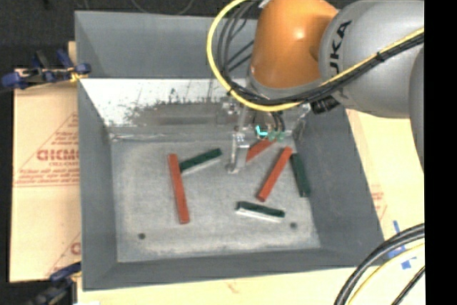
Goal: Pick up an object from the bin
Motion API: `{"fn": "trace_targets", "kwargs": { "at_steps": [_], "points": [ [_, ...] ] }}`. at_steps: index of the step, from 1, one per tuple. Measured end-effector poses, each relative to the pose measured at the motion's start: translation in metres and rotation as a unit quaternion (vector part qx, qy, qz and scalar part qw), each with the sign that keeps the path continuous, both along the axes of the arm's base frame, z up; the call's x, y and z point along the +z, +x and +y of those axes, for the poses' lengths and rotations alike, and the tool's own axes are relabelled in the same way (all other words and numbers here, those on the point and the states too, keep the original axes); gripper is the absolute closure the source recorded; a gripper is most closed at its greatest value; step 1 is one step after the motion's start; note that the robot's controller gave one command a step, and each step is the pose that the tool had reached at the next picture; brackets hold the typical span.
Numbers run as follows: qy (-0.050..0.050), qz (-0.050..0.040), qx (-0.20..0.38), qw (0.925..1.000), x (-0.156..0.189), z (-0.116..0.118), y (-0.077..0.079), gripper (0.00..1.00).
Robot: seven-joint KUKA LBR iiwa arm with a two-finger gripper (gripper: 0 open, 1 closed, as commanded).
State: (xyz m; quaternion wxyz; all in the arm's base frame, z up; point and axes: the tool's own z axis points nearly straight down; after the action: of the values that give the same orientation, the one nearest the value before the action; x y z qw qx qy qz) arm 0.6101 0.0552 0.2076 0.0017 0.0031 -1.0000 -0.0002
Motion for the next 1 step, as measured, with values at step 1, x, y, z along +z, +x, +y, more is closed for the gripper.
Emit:
{"fn": "trace_targets", "kwargs": {
  "at_steps": [1],
  "points": [
    [-0.001,-0.0010,0.019,0.9998,-0.1416,-0.0122,0.0287,0.00]
  ]
}}
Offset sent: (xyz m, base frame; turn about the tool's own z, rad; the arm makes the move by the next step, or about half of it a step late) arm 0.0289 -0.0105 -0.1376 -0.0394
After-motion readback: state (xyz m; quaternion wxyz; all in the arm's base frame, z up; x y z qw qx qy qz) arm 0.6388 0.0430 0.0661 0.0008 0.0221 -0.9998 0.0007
